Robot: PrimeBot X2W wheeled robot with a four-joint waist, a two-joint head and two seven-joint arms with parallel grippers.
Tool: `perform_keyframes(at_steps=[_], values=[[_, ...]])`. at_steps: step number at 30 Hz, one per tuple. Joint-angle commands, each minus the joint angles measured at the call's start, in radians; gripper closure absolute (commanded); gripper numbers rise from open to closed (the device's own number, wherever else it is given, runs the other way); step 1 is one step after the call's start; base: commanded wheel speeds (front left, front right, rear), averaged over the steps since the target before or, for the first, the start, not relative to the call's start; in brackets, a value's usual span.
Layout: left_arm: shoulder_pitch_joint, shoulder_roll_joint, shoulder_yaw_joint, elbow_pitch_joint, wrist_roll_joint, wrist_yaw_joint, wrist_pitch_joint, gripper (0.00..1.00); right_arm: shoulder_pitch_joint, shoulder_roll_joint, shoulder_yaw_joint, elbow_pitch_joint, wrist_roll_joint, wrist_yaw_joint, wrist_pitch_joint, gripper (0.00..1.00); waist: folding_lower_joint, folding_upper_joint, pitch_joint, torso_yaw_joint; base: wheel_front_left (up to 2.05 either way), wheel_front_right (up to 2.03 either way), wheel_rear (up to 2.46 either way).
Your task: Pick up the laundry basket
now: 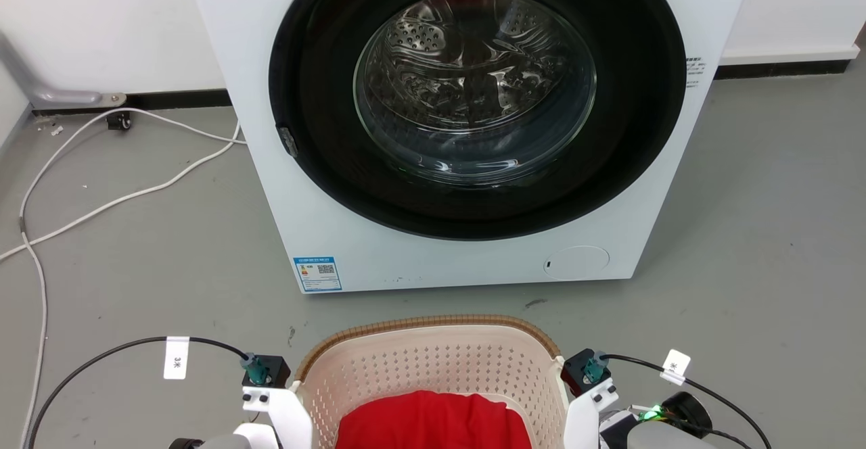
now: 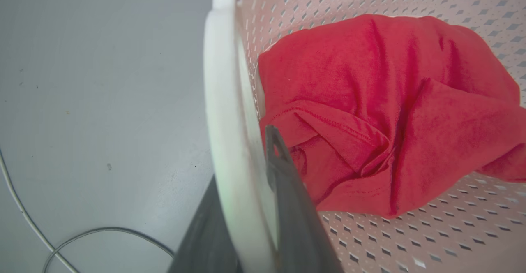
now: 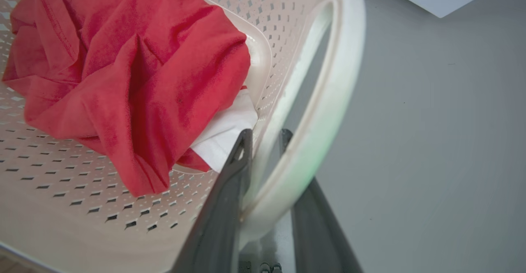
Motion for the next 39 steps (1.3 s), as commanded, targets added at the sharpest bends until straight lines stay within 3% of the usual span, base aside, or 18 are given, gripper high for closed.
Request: perform_keyframes(at_steps=[1,39], values=[[0.01,0.004,-0.006,0.003,-0.004,-0.003,0.004,1.0,0.01,-0.016,0.006,0.003,0.005,0.003,0.001,1.0,0.0001,-0.0001,-0.005,0.001,0.0,0.0,0.0],[-0.005,0.009,-0.087,0.019,-0.087,-0.003,-0.021,1.0,0.014,-0.015,0.045,0.011,0.053,0.003,-0.007,1.0,0.0001,-0.0001,-0.007,0.005,0.0,0.0,0.0]])
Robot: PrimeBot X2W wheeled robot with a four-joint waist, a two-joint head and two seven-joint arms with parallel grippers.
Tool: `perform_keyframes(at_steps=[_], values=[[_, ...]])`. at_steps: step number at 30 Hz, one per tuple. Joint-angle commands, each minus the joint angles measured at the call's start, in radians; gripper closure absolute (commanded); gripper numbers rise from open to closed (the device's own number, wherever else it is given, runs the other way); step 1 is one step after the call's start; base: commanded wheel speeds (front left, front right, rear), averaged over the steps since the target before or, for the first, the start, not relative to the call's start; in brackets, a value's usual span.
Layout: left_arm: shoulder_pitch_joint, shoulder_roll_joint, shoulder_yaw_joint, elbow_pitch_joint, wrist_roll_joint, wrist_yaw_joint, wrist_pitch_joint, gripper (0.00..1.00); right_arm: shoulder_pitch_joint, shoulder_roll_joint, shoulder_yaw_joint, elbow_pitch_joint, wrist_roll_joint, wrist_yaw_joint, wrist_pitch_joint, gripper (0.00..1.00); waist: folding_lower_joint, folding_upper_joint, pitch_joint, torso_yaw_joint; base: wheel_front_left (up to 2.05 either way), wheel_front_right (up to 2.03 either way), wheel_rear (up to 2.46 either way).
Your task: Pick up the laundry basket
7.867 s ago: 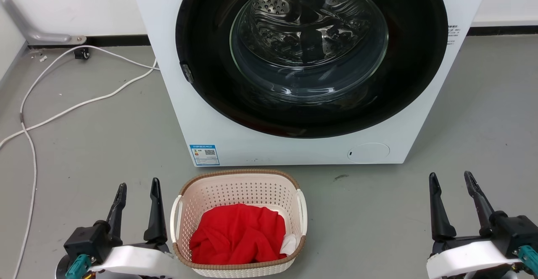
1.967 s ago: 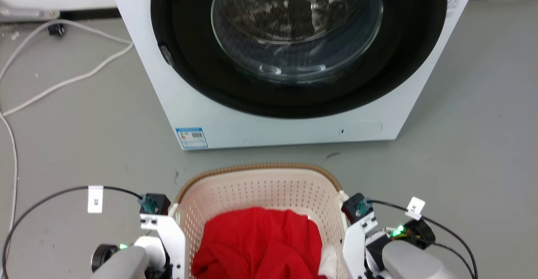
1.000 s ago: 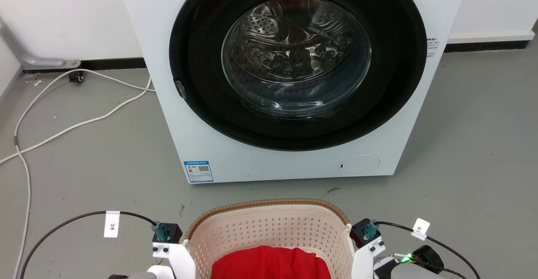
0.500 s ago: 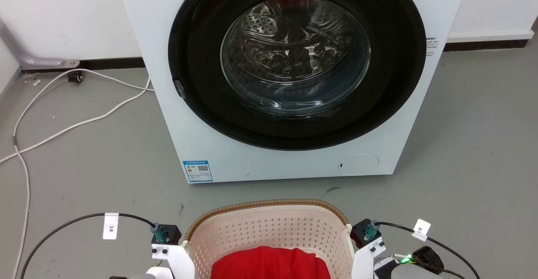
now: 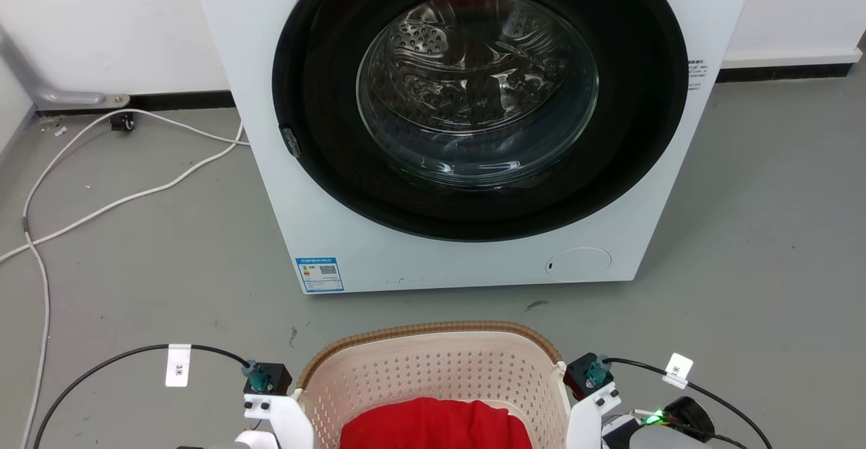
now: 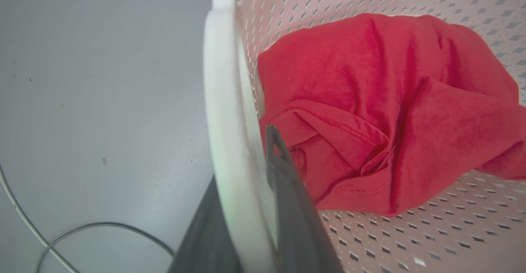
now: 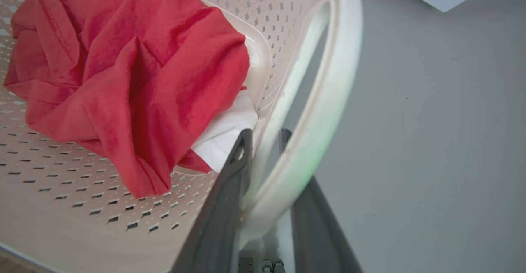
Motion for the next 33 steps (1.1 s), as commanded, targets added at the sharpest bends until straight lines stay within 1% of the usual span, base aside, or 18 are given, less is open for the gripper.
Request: perform_keyframes(at_steps=[1,33], values=[[-0.006,0.013,-0.007,0.004,-0.005,-0.003,-0.007,1.0,0.009,-0.009,0.003,0.004,0.002,0.003,-0.004,1.0,0.0,0.0,0.0,0.001,0.0,0.0,0.0],[-0.021,0.016,-0.061,0.008,-0.051,-0.002,-0.013,1.0,0.007,-0.008,0.006,0.012,-0.013,0.002,-0.004,1.0,0.0,0.0,0.004,0.0,0.0,0.0,0.0]])
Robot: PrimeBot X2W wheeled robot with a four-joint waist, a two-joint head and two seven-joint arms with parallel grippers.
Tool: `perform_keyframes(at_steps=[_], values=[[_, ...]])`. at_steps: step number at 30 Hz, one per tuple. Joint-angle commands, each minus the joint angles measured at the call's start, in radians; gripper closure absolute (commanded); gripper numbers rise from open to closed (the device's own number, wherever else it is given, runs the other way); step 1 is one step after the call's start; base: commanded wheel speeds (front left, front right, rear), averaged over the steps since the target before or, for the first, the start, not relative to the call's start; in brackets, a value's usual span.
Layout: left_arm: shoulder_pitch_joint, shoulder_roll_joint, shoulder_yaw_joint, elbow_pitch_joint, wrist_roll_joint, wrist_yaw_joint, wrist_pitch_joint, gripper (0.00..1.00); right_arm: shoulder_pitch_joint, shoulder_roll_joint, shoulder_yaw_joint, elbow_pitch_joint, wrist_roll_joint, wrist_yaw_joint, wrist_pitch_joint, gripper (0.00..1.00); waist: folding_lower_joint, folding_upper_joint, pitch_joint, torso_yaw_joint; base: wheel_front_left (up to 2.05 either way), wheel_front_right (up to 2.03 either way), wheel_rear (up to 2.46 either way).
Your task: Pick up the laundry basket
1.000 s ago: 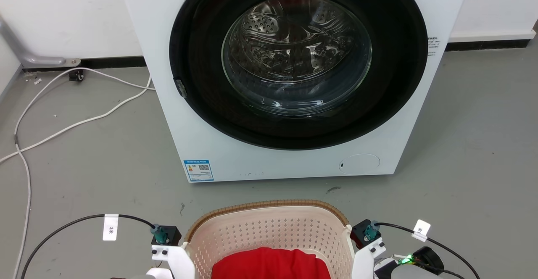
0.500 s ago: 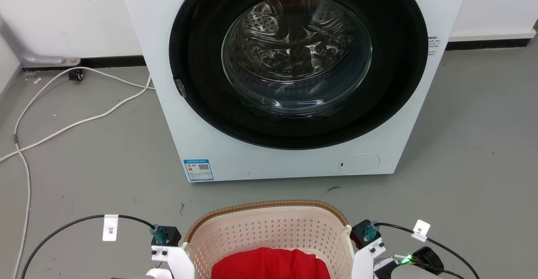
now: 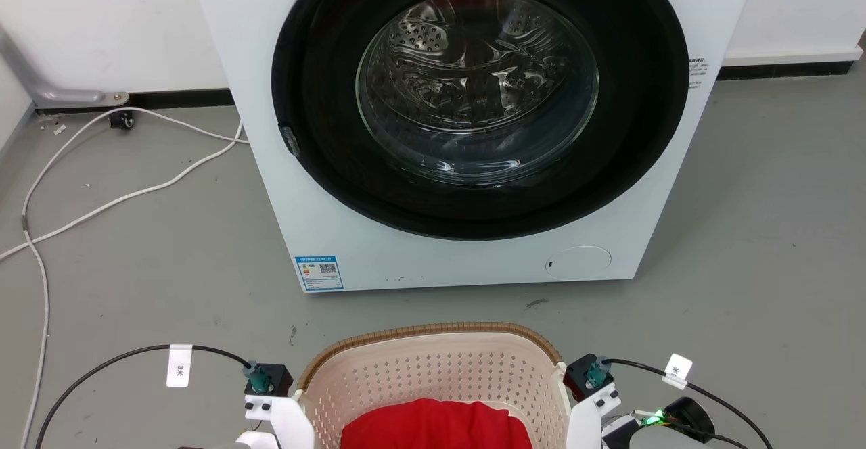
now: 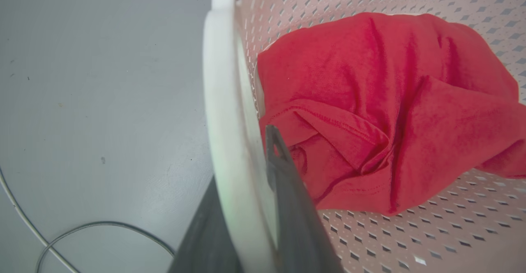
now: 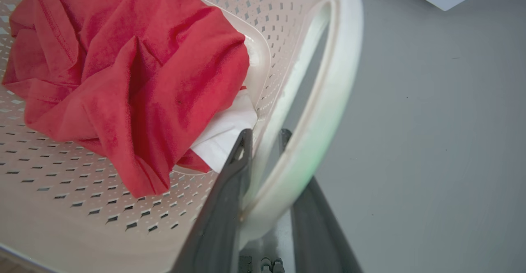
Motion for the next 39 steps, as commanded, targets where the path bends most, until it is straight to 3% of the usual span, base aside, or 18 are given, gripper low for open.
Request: perform_keyframes(at_steps=[1,39], values=[[-0.014,0.014,-0.004,0.003,-0.001,-0.002,-0.004,1.0,0.007,-0.01,0.003,0.005,-0.007,0.002,-0.004,1.0,0.0,0.0,0.0,0.0,0.0,0.0,0.0],[-0.017,0.017,-0.057,0.006,-0.047,-0.002,-0.014,1.0,0.012,-0.01,0.003,0.005,-0.01,0.002,0.005,1.0,0.0,0.0,-0.011,0.002,0.0,0.0,0.0]])
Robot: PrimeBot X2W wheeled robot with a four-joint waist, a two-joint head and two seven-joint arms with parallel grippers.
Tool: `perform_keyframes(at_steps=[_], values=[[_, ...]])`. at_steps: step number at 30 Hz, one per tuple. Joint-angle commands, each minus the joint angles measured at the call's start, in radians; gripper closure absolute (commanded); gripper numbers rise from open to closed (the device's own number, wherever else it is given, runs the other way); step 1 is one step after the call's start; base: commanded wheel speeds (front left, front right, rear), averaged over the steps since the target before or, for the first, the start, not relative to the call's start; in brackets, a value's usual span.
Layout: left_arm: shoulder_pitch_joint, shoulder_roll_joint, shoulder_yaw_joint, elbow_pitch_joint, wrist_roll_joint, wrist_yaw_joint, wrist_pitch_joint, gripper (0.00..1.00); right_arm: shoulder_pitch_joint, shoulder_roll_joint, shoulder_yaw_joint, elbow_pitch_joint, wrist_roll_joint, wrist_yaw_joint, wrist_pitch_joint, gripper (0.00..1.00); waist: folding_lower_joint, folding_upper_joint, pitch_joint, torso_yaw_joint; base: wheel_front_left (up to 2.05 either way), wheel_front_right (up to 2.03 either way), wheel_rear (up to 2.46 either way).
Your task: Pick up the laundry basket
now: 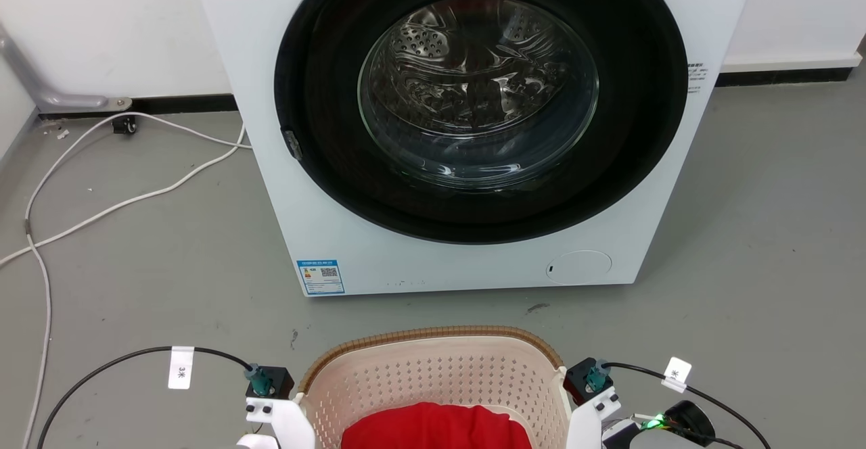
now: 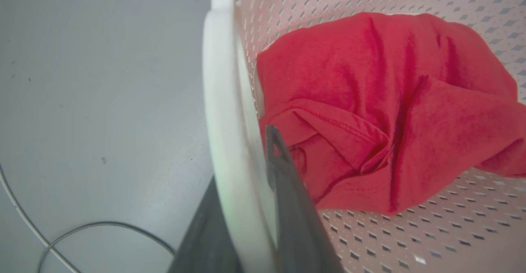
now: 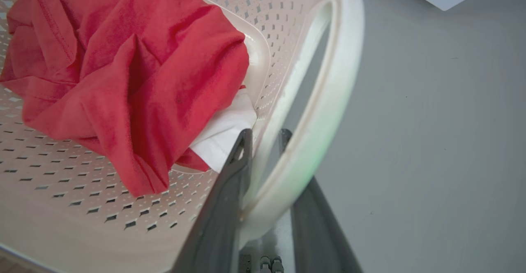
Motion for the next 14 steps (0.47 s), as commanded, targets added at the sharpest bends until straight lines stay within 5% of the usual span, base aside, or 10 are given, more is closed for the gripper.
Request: perform_keyframes(at_steps=[1,14], values=[[-0.014,0.015,-0.004,0.004,-0.002,-0.002,-0.006,1.0,0.005,-0.01,0.003,0.004,-0.005,0.002,0.0,1.0,0.0,0.0,0.0,0.001,0.0,0.0,0.0],[-0.018,0.014,-0.016,0.005,-0.012,-0.002,-0.009,1.0,0.001,-0.016,0.003,0.007,-0.008,0.002,-0.007,1.0,0.0,0.0,0.001,-0.001,0.0,0.0,0.0]])
